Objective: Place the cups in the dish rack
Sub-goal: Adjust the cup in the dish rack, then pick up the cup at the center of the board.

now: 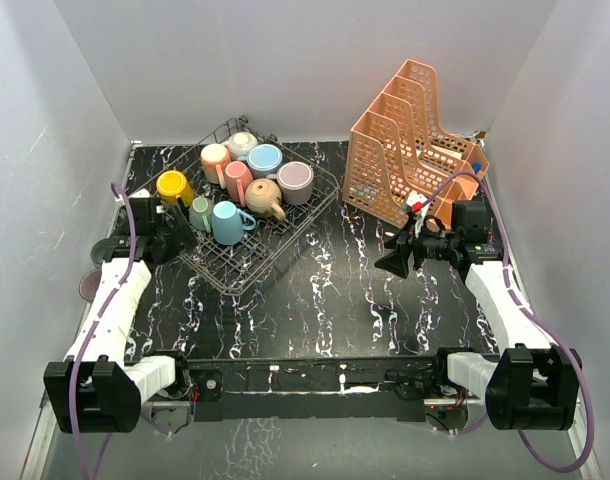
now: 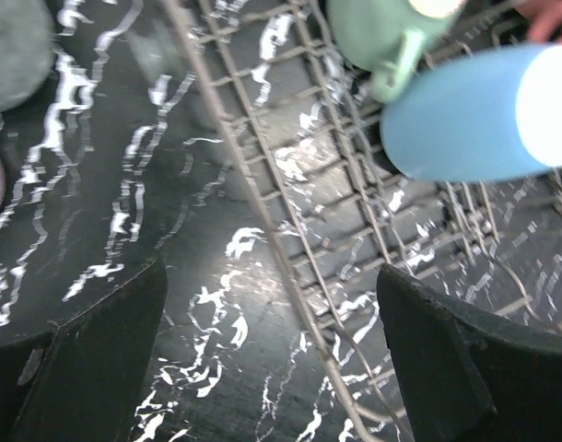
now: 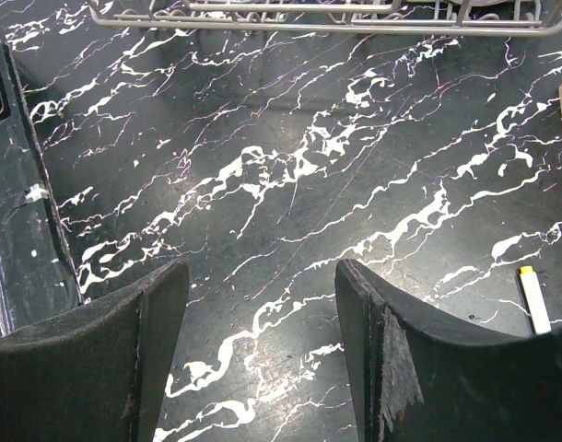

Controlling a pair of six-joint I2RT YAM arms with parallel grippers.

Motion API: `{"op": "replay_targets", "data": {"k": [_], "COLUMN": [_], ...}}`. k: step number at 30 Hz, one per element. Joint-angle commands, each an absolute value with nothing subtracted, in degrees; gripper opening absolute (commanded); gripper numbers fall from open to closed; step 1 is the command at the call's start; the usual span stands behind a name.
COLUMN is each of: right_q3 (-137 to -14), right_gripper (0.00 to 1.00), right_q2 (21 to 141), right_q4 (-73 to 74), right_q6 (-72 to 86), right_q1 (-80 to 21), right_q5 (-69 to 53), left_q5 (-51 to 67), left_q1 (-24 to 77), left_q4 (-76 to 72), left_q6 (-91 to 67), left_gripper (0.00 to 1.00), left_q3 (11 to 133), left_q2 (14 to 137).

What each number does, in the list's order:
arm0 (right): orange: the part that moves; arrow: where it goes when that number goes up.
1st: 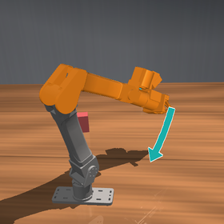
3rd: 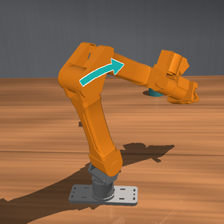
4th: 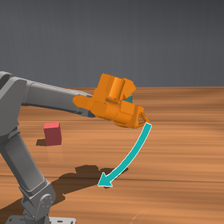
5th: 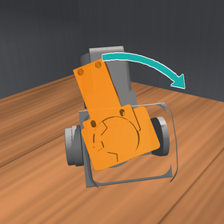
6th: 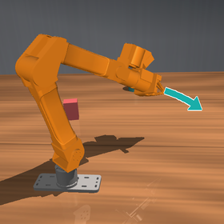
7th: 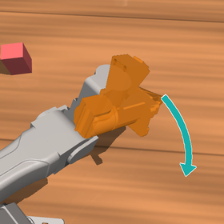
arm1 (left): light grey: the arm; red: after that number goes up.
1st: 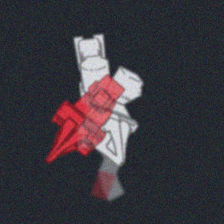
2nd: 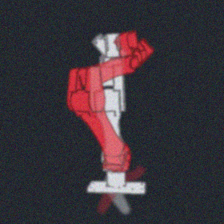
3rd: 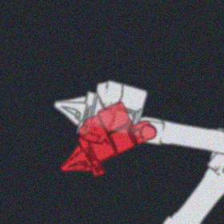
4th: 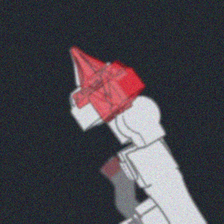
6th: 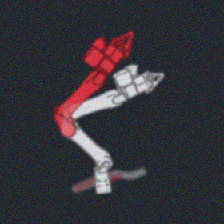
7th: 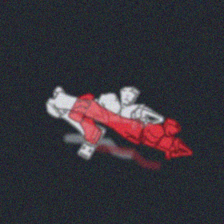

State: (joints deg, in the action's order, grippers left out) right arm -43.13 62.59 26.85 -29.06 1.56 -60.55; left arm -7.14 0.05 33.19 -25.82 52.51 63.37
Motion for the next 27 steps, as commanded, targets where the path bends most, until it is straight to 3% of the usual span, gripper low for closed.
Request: {"op": "replay_targets", "data": {"k": [1, 11, 27], "right_q3": [-43.51, -43.42, -43.95], "right_gripper": [0.67, 0.67, 0.67], "right_q2": [62.71, 63.59, 68.39], "right_q4": [24.78, 25.09, 26.05], "right_q6": [-29.5, -29.99, -30.81], "right_q1": [1.67, 1.75, 1.75], "right_q5": [-60.65, -60.39, -60.53], "left_q5": [-21.08, -31.52, -20.93], "left_q1": [-0.44, -6.1, -22.2], "left_q4": [36.06, 35.16, 26.17], "left_q6": [-28.3, -23.45, -22.49], "left_gripper": [0.95, 0.97, 0.92], "left_q3": [53.53, 53.96, 50.72], "left_q2": [61.15, 62.58, 68.81]}}
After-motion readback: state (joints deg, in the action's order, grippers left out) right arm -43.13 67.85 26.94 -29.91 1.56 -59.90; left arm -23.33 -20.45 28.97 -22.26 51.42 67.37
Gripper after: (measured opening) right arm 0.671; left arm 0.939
